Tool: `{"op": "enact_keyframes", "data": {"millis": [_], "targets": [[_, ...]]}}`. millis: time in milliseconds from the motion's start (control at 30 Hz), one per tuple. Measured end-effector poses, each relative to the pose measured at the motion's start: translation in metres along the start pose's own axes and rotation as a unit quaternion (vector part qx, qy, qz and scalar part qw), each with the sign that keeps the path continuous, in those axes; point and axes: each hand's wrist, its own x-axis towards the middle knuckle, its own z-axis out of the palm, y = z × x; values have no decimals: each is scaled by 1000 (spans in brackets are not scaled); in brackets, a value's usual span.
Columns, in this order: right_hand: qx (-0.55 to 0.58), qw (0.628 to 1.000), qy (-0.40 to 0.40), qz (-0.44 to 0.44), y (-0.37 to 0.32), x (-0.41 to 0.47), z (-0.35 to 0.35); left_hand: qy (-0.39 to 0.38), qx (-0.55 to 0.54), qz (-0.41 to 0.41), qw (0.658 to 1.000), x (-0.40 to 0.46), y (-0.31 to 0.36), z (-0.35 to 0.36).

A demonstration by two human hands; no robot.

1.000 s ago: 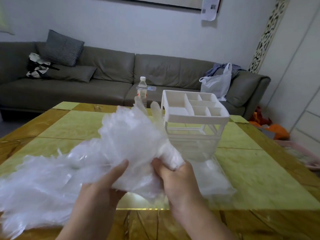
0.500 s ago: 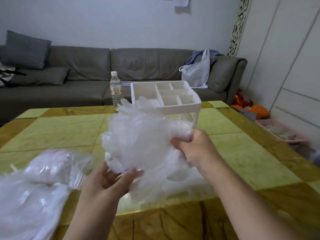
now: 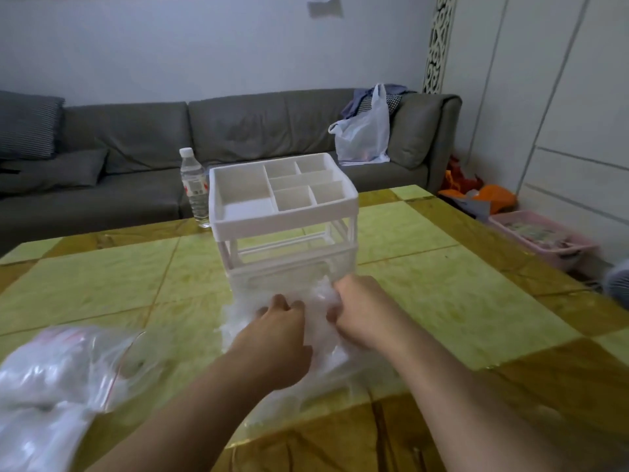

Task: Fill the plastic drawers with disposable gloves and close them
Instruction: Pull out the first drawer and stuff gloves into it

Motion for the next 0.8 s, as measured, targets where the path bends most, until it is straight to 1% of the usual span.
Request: {"op": "enact_keyframes", "data": {"millis": [67, 133, 233, 400, 500, 567, 700, 800], "targets": [[-47, 999, 12, -12, 1, -2, 1, -24, 0, -20, 1000, 6, -1, 7], [-95, 995, 37, -21, 2, -5, -1, -30, -10, -25, 999, 10, 0, 10], [-102, 993, 64, -12, 6, -7, -3, -48, -25, -31, 998, 14, 0, 12], [-139, 989, 58, -8, 10, -7, 0, -74, -38, -49, 995, 17, 2, 13], [-131, 990, 44, 14, 10, -6, 1, -63, 8, -63, 996, 13, 6, 13], [-112, 993, 24, 29, 11, -5, 3, -65, 15, -68, 995, 12, 9, 14], [-74, 995, 23, 63, 13, -4, 5, -85, -40, -75, 993, 17, 11, 19], [-60, 995, 27, 69, 15, -2, 7, -95, -69, -79, 990, 20, 8, 25]]}}
